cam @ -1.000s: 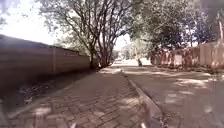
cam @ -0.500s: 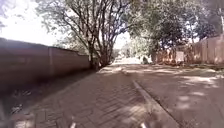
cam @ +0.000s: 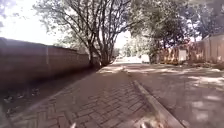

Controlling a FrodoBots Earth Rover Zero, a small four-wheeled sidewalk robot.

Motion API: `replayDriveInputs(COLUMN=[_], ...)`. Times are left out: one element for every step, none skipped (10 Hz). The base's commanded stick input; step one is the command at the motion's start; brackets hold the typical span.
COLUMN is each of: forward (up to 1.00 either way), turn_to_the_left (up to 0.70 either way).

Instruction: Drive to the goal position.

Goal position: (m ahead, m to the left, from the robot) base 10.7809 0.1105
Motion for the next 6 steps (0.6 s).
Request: replayDriveInputs(forward=[0.7,0.7,0.7,0.7,0.7,0.7], turn_to_the_left=[-0.03,-0.08,0.0,0.0,0.0,0.0])
